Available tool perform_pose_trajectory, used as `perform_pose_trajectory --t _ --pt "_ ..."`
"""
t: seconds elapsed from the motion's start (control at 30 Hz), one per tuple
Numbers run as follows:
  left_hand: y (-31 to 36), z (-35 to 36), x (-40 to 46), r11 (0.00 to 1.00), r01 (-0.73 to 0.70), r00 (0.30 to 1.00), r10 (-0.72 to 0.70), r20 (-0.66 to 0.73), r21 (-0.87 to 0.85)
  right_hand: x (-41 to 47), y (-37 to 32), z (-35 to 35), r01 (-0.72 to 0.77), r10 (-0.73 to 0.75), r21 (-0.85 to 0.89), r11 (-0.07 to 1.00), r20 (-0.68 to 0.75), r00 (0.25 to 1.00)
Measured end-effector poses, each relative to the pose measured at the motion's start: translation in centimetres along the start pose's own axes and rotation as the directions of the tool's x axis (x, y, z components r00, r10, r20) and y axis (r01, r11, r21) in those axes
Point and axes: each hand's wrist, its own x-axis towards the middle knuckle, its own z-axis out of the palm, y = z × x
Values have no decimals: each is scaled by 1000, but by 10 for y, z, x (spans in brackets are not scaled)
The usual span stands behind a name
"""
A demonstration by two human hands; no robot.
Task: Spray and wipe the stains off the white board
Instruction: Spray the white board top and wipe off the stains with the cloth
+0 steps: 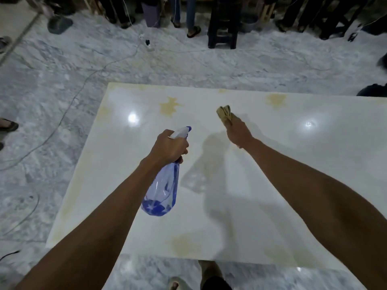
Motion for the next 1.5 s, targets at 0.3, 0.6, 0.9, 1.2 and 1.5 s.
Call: perform_pose_trajectory --t 0.3,0.6,0.9,1.2,1.5 --pt "-13 16 64 996 50 999 -49 11 -78 80 64 93 145 120 -682 717 326 938" --pt "-53 13 -2 998 57 994 -56 89 -4 -81 97 124 278 -12 -675 684 371 929" --pt "-105 20 -114 998 56 981 -59 183 22 -266 121 154 202 119 -641 740 420 900" --pt "-97 -22 -158 998 -64 987 60 146 22 -252 27 100 -277 199 356 892 239 950" --pt "-62 -73 -81 996 -65 995 70 74 -65 -125 -75 110 -325 149 728 603 297 943"
